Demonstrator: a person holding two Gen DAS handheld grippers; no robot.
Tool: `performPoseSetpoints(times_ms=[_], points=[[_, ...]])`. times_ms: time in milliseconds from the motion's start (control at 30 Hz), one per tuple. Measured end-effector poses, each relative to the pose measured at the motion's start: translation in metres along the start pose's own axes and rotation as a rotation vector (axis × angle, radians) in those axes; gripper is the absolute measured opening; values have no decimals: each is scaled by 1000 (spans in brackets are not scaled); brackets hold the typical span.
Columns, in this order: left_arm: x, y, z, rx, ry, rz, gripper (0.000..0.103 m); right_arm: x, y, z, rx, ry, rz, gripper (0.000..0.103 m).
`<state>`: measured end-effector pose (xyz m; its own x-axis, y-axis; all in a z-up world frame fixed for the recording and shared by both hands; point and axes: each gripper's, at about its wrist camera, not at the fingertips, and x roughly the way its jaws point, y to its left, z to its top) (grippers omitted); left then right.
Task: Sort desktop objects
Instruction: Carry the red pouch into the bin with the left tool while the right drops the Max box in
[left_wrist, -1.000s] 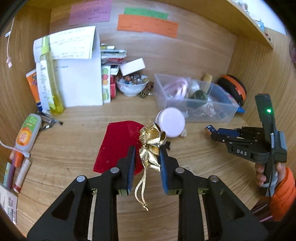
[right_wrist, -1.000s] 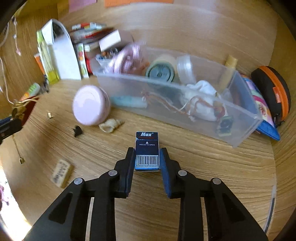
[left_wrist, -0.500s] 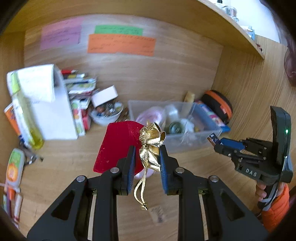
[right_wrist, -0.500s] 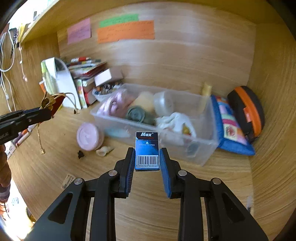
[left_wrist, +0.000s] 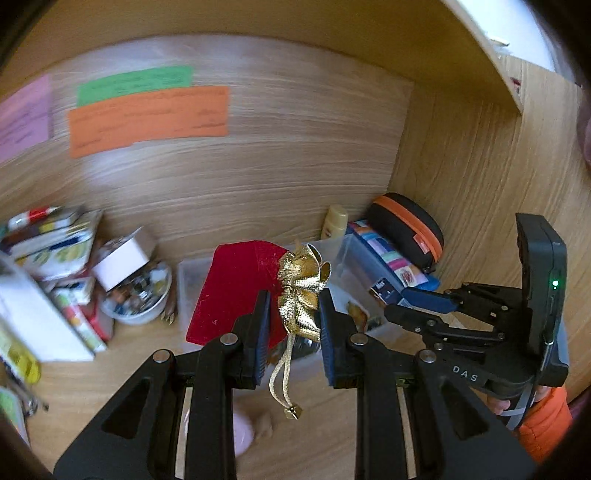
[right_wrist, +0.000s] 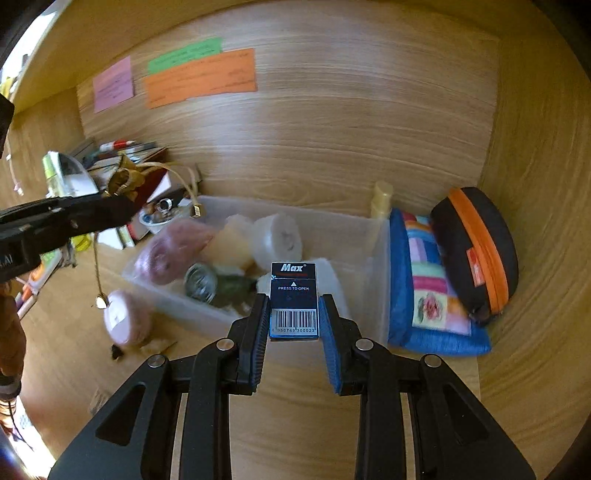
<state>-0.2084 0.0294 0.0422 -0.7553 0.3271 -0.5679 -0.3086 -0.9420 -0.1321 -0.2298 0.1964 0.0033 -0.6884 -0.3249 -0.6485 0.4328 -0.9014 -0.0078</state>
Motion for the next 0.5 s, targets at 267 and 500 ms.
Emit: performPoseSetpoints(times_ms=[267,500], points=[[48,-4,14,24,50,-28,24,28,-18,23,6,4,-18,25],[89,-1,10,32,129,-20,24,57,-22,21,5,53,-23,25]])
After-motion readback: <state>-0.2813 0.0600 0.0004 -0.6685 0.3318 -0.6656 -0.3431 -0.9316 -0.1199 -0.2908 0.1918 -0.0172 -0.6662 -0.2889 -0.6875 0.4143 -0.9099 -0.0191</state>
